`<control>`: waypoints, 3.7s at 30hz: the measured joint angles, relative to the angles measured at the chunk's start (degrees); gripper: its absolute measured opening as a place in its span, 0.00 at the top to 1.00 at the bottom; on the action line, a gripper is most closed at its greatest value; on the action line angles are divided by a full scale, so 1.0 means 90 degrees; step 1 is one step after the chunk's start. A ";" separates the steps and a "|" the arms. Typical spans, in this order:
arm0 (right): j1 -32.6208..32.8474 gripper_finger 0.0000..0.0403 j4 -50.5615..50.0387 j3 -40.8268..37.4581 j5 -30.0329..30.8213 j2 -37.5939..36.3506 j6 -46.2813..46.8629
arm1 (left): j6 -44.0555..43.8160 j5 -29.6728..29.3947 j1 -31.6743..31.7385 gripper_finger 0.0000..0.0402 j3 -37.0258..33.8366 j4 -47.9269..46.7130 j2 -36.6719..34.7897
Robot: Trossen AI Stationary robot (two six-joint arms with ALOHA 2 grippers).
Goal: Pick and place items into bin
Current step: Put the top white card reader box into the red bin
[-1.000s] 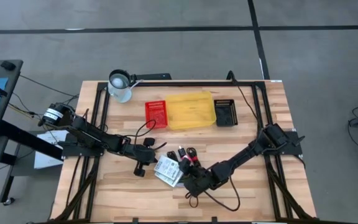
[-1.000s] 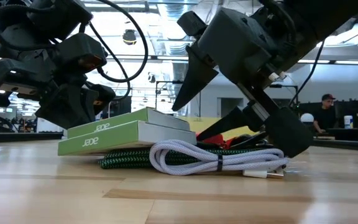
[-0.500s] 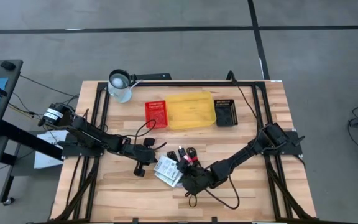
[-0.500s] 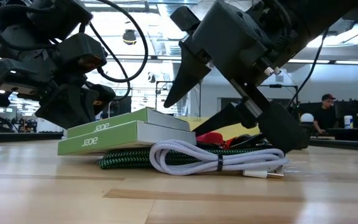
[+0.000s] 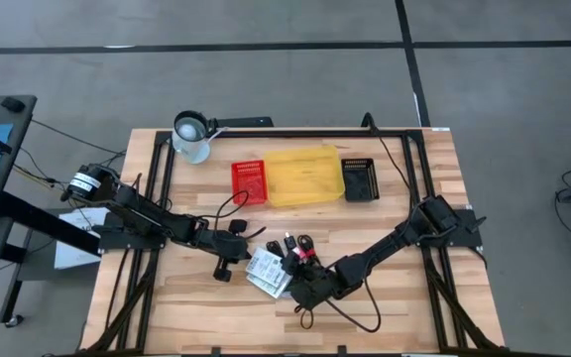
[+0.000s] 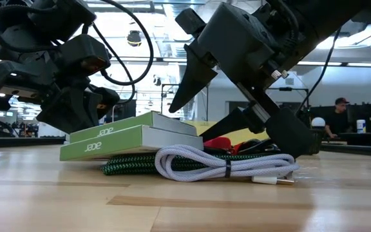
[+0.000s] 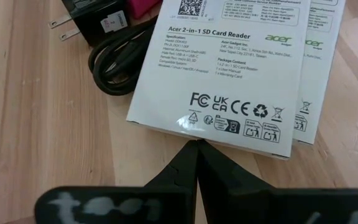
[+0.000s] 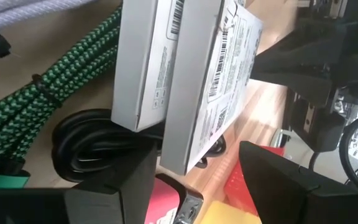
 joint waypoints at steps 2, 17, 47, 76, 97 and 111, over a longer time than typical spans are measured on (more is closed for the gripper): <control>-0.0001 0.44 0.0000 0.0000 -0.0001 0.0000 -0.0002 | 0.0000 0.0000 0.0000 1.00 0.0000 0.0000 0.0000; -0.0081 0.56 0.0024 0.0000 -0.0021 0.0000 0.0001 | 0.0000 0.0000 -0.0002 1.00 0.0000 0.0002 0.0000; -0.0081 0.83 0.0284 0.0002 0.0054 -0.0005 -0.0152 | -0.0078 0.0000 -0.0002 1.00 0.0002 0.0015 0.0000; 0.0152 0.84 -0.0505 0.0661 0.0693 -0.0046 0.0074 | 0.0245 -0.0415 -0.0218 0.98 0.0002 -0.0203 -0.0359; 0.0484 0.84 -0.2792 0.1962 0.1779 -0.0046 0.1671 | 0.2872 -0.3819 -0.1192 0.72 0.0002 -0.0505 -0.1598; 0.0421 0.84 -0.4124 0.3024 0.2051 -0.0049 0.2633 | 0.3829 -0.5059 -0.1296 0.70 0.0002 -0.0505 -0.1598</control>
